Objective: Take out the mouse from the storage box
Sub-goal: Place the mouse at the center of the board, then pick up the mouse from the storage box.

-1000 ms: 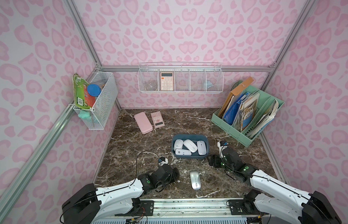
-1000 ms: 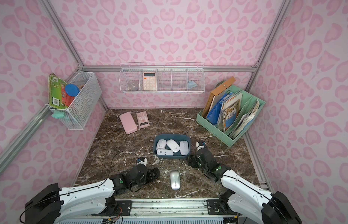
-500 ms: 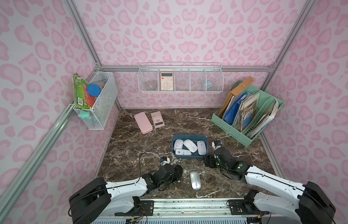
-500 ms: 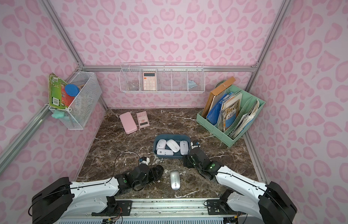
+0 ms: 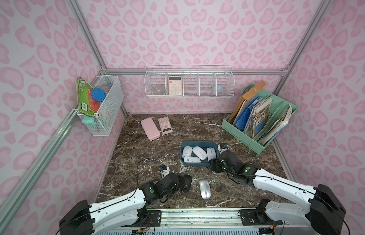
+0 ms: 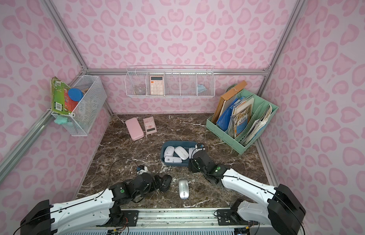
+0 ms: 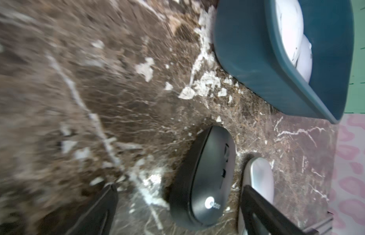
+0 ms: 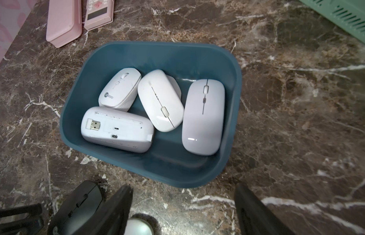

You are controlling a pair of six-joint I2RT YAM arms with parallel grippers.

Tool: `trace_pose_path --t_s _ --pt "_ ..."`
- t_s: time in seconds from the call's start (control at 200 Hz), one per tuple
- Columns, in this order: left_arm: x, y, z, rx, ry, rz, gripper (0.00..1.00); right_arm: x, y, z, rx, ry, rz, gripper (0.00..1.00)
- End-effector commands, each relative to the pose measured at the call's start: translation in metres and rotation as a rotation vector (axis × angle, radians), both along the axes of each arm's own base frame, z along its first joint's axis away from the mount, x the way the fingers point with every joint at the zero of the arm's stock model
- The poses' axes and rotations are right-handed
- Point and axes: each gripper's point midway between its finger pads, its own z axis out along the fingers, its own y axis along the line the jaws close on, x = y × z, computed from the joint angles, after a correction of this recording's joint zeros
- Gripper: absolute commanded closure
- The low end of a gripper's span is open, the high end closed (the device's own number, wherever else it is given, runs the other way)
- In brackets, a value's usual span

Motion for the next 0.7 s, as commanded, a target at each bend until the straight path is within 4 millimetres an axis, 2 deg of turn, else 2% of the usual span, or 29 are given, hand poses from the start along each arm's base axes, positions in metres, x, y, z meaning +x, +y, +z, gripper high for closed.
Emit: trace_pose_path --t_s 0.0,0.125,0.2,0.23,0.325,0.51,0.695 --pt "-0.006 0.06 0.011 0.279 -0.042 0.028 0.01 0.007 0.007 0.005 -0.062 -0.022 0.043 0.17" --pt "-0.001 0.089 0.053 0.363 -0.197 0.025 0.01 0.018 0.021 0.002 -0.111 -0.01 0.085 0.17" --pt "-0.002 0.108 0.07 0.396 -0.274 0.045 0.01 0.025 0.033 -0.003 -0.15 0.011 0.124 0.17" --pt "-0.002 0.109 0.075 0.374 -0.302 0.049 0.01 0.027 0.038 -0.005 -0.168 0.021 0.135 0.17" --pt "0.003 0.098 0.079 0.308 -0.416 -0.013 0.01 0.037 0.05 -0.012 -0.216 0.036 0.162 0.17" --pt "0.003 0.103 0.087 0.247 -0.526 0.009 0.01 0.05 0.063 -0.018 -0.268 0.031 0.201 0.16" --pt "0.002 0.1 0.086 0.232 -0.543 -0.01 0.01 0.063 0.072 -0.034 -0.334 0.06 0.25 0.16"
